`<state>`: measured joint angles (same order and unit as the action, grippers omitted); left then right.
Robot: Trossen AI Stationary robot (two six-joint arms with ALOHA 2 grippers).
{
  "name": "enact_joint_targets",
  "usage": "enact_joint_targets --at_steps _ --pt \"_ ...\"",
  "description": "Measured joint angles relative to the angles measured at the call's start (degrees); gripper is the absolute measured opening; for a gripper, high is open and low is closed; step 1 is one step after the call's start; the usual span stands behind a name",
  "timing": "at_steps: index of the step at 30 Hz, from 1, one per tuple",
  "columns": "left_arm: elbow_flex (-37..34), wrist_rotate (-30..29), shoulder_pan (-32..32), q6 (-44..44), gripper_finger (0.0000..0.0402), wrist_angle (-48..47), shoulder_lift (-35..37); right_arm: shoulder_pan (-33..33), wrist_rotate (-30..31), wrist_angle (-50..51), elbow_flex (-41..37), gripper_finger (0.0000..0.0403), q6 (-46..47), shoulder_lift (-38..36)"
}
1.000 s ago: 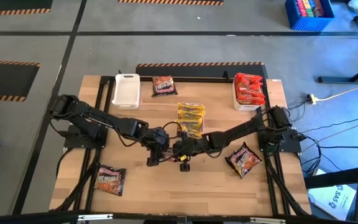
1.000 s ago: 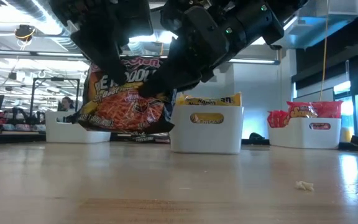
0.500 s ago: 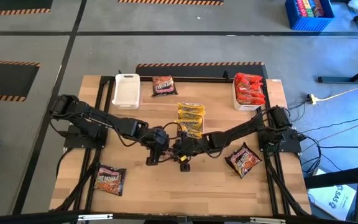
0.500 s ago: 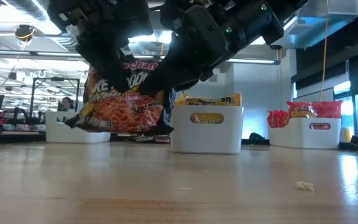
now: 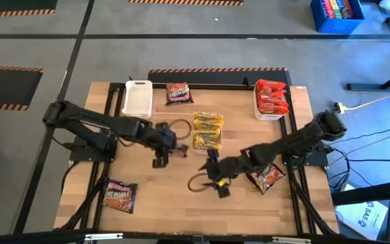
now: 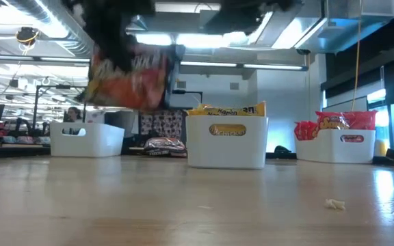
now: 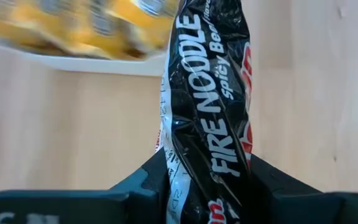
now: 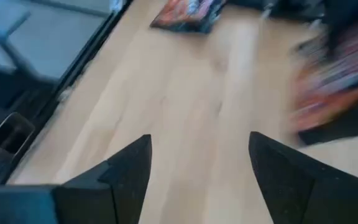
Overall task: Sort Maruchan noodles
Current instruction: Put the black noodle pack into the white left bin
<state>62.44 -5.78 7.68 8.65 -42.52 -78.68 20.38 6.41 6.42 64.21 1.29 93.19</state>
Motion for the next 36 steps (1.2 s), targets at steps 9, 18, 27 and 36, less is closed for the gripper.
enact_joint_targets --at_steps 9,18,27,36 --pt "1.2 -8.2 -16.1 -3.6 0.0114 -14.7 8.8 0.4 3.1 -6.8 -13.1 0.0248 2.8 -9.7" --pt "1.1 -9.7 -40.8 -19.1 0.0114 -12.4 6.8 0.3 9.0 -14.1 -23.8 0.0248 5.6 -15.1" --pt "2.5 -7.7 -56.7 -24.2 0.0114 -14.3 2.0 -0.5 10.0 -14.1 -25.4 0.0248 4.4 -15.4" --pt "2.5 3.4 -60.0 -26.2 0.0114 -14.3 -4.7 -2.1 10.1 -14.0 -25.4 0.0248 2.9 -15.4"
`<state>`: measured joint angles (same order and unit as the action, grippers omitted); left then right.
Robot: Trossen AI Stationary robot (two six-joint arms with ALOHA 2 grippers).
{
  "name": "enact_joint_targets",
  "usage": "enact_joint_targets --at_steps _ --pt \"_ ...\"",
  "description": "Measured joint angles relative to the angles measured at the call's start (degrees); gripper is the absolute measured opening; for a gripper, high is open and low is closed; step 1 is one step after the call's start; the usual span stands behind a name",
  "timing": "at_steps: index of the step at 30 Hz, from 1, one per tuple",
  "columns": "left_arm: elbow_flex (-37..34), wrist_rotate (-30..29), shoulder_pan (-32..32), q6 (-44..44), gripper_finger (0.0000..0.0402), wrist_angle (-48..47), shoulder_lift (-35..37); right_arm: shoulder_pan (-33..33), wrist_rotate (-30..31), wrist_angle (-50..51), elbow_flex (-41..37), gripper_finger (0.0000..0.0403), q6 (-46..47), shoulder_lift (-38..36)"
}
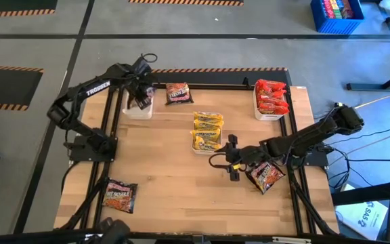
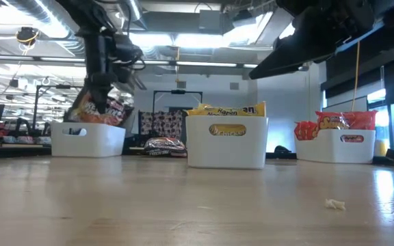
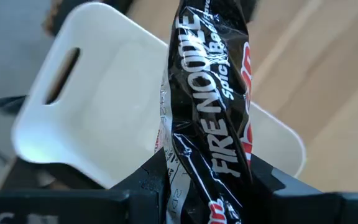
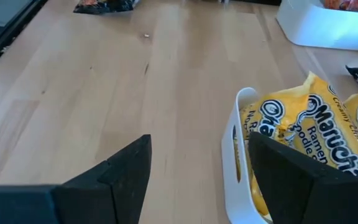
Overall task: Sort Maruchan noodles
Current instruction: Put the black noodle pack into the white left bin
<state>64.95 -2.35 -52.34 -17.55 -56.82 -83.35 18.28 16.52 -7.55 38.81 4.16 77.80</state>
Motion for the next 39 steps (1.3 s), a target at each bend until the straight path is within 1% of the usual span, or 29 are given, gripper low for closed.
enact_joint_targets --at_steps 3,9,10,12,15,16,17,20,23,27,30,34,39 --pt "0.0 3.4 0.0 1.2 0.0114 0.8 -0.9 -0.5 0.5 0.0 0.0 0.0248 -0.1 0.0" --pt "0.0 9.8 0.2 6.1 0.0114 4.2 -1.0 -0.7 0.8 -0.2 0.0 0.0248 0.0 0.0" --pt "0.0 10.1 0.3 6.7 0.0114 4.1 -1.0 -0.7 0.6 -0.2 0.0 0.0248 0.1 0.0" --pt "0.0 8.5 0.9 7.7 0.0114 2.6 -1.0 -0.7 0.5 -0.1 0.0 0.0248 0.3 0.0" --pt "0.0 3.0 1.6 7.4 0.0114 -1.0 -1.0 -0.7 0.5 -0.1 0.0 0.0248 0.3 0.0" --pt "0.0 2.3 1.8 6.5 0.0114 -2.1 -1.0 -0.7 0.5 -0.1 0.0 0.0248 0.3 0.0" --pt "0.0 2.9 1.9 5.4 0.0114 -3.1 -1.0 -0.7 0.5 -0.1 0.0 0.0248 0.3 0.0" --pt "0.0 7.8 3.1 2.0 0.0114 -4.3 -0.9 -0.7 0.5 0.0 0.0 0.0248 0.2 0.0" --pt "0.0 10.3 4.7 1.8 0.0114 -3.6 -0.9 -0.7 0.5 0.0 0.0 0.0248 0.1 0.0" --pt "0.0 14.3 6.1 4.9 0.0114 -1.9 -0.9 -0.7 0.6 0.0 0.0 0.0248 0.1 0.0" --pt "0.0 15.5 7.0 8.4 0.0114 1.9 -0.9 -0.7 0.6 0.0 0.0 0.0248 0.1 0.0" --pt "0.0 14.6 7.1 10.4 0.0114 5.6 -0.9 -0.7 0.6 0.0 0.0 0.0248 0.1 0.0" --pt "0.0 4.9 7.1 6.7 0.0114 5.1 -0.9 -0.7 0.6 0.1 0.0 0.0248 0.3 0.0"
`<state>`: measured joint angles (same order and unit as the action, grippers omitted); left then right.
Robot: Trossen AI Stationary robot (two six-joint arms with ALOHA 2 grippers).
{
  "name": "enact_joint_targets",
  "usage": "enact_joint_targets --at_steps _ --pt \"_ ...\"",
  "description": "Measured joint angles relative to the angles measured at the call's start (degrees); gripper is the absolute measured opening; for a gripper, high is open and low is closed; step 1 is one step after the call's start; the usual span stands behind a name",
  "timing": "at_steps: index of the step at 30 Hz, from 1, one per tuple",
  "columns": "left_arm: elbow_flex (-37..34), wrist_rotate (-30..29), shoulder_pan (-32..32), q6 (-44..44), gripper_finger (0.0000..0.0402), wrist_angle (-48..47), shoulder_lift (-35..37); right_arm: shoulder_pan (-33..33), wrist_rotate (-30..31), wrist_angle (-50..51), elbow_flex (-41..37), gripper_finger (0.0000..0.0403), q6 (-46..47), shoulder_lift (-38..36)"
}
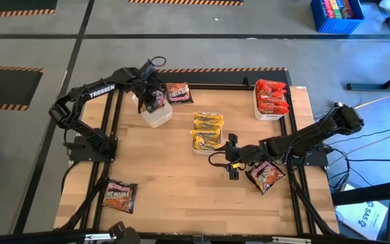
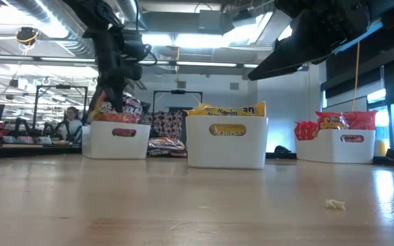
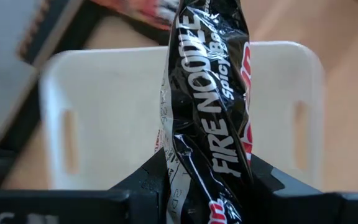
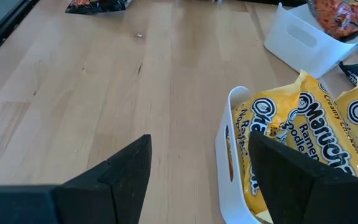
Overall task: Sort Maruchan noodles
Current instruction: Put the black noodle pack into the white left bin
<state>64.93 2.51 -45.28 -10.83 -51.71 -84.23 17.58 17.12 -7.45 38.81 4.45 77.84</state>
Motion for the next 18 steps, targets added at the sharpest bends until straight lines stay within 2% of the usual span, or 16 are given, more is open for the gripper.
enact_joint_targets --at_steps 5,18 --pt "-0.2 -4.8 -1.3 -1.7 0.0114 4.0 0.0 0.0 0.0 0.0 0.0 0.0248 -0.2 0.0" --pt "-10.0 -5.0 -5.9 -7.8 0.0114 22.5 0.1 0.0 -0.2 0.0 0.0 0.0248 -0.2 0.0"
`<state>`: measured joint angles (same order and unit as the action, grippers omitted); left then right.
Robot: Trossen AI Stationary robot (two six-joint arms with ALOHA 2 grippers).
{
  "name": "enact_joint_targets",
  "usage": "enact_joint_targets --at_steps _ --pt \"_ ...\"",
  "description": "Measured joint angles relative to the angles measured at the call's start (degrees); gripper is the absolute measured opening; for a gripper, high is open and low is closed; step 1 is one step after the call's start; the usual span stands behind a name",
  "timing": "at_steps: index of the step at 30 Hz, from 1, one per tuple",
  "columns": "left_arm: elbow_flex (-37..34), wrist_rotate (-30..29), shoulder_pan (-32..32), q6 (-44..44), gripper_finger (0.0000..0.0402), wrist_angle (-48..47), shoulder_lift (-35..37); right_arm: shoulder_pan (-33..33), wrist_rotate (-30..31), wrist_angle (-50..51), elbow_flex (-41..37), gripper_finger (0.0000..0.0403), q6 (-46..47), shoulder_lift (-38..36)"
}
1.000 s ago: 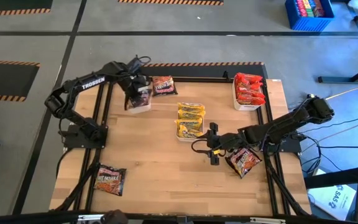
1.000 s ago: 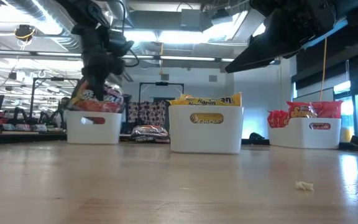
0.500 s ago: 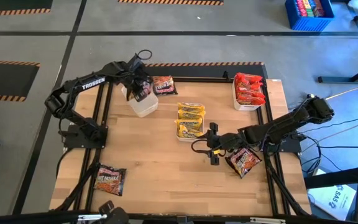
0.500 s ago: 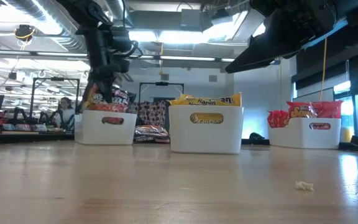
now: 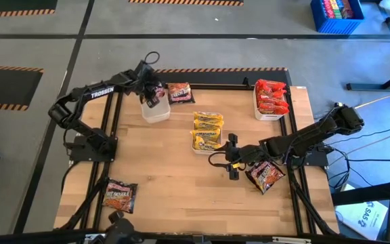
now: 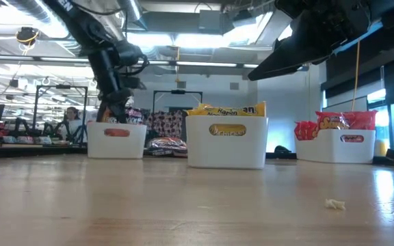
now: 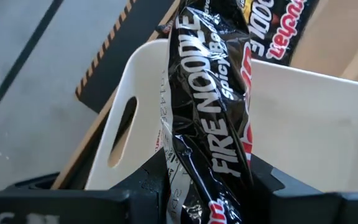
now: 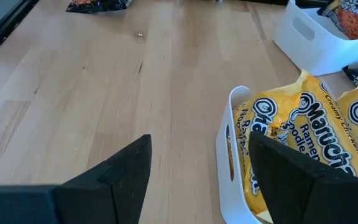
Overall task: Sort Maruchan noodles
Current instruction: Put the black noodle pack into the white left bin
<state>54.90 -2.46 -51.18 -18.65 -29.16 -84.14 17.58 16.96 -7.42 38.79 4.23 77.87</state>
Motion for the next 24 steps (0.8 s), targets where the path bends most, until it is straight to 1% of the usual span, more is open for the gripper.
enact_joint_targets --at_steps 5,9,13,18,20,24 --pt "-1.6 0.6 -0.9 -4.4 0.0114 4.0 0.0 0.0 0.0 0.0 0.0 0.0248 0.0 0.0" --pt "-3.0 1.7 -2.8 -7.8 0.0114 6.3 0.0 0.0 0.0 -0.1 0.0 0.0248 0.0 0.0" --pt "-3.3 8.7 -5.4 -9.4 0.0114 6.5 0.0 0.0 0.0 -0.1 0.0 0.0248 0.2 0.0" --pt "-3.3 14.4 -7.7 -11.3 0.0114 8.3 0.0 0.0 0.0 -0.2 0.0 0.0248 0.3 0.0" --pt "-3.3 15.6 -8.1 -12.5 0.0114 9.3 0.0 0.0 0.0 -0.2 0.0 0.0248 0.3 0.0" --pt "-3.3 15.7 -8.6 -14.5 0.0114 10.0 -0.2 0.0 0.0 -0.2 0.0 0.0248 0.4 0.0"
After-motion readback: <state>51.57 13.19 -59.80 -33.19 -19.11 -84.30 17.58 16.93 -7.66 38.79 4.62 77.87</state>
